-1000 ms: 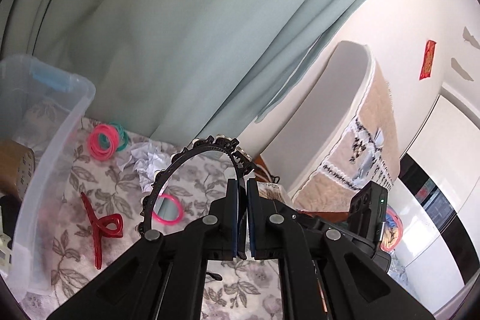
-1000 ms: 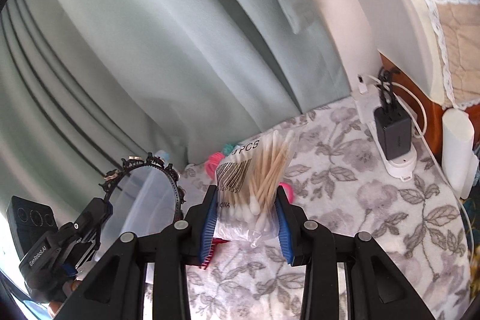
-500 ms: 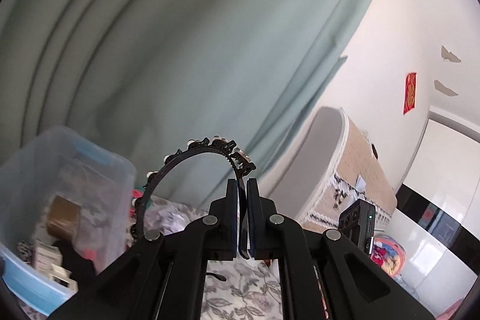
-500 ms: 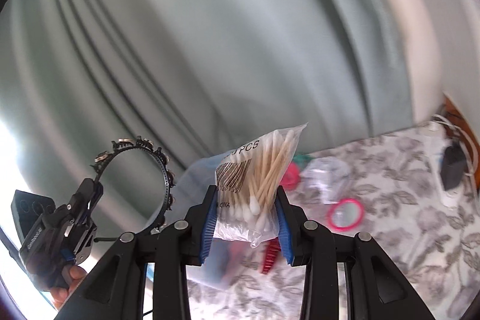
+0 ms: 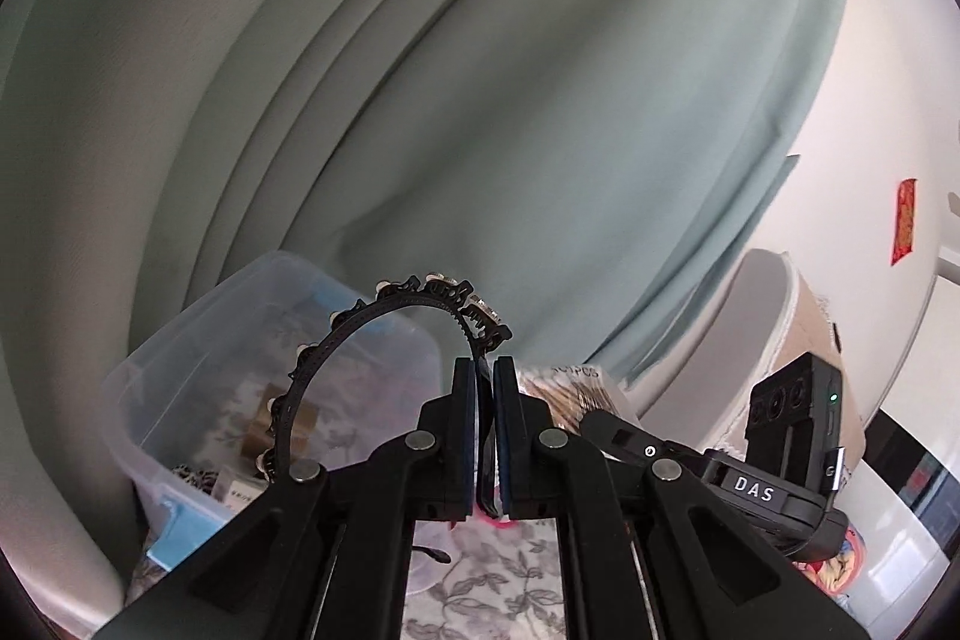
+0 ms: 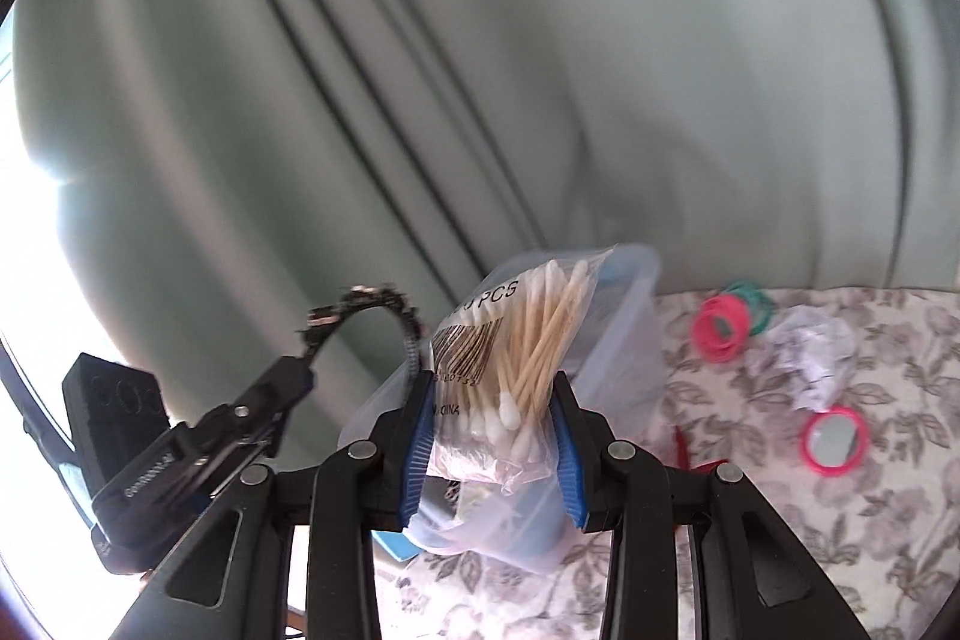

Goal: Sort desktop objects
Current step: 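Lift and carry the swab pack and black headband with both tools over the bin, then open both tools to drop the swab pack and headband into the bin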

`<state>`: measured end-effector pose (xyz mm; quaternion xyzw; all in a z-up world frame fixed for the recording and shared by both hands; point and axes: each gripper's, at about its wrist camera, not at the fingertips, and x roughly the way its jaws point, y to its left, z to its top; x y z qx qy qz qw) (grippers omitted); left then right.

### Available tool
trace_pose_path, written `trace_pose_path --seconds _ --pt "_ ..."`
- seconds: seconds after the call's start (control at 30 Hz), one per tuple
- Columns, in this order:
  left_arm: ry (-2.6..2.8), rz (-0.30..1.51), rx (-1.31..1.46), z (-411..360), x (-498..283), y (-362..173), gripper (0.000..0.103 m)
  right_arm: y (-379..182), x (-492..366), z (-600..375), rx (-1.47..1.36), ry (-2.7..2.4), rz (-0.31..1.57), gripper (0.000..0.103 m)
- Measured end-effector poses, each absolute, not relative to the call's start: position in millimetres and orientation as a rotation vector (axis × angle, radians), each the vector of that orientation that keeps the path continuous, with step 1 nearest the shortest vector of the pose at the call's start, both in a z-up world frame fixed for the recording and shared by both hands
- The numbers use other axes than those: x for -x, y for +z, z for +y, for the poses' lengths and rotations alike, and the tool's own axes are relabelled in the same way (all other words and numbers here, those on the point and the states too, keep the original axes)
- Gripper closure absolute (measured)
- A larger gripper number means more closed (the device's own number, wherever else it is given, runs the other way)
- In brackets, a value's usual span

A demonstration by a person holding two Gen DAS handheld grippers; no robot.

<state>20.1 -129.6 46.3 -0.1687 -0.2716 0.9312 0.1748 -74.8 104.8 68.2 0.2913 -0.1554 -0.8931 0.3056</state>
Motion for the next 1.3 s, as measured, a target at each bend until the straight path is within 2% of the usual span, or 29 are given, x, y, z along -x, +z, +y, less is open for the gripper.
trace_pose_path --seconds 0.6,1.3 --pt "2.673 -0.773 0.607 -151 -4 13 0.098 18 109 26 -0.923 -2.257 -0.252 0.065" --pt "2.686 -0.775 0.642 -145 1 7 0.098 36 88 36 -0.910 -2.284 -0.243 0.065"
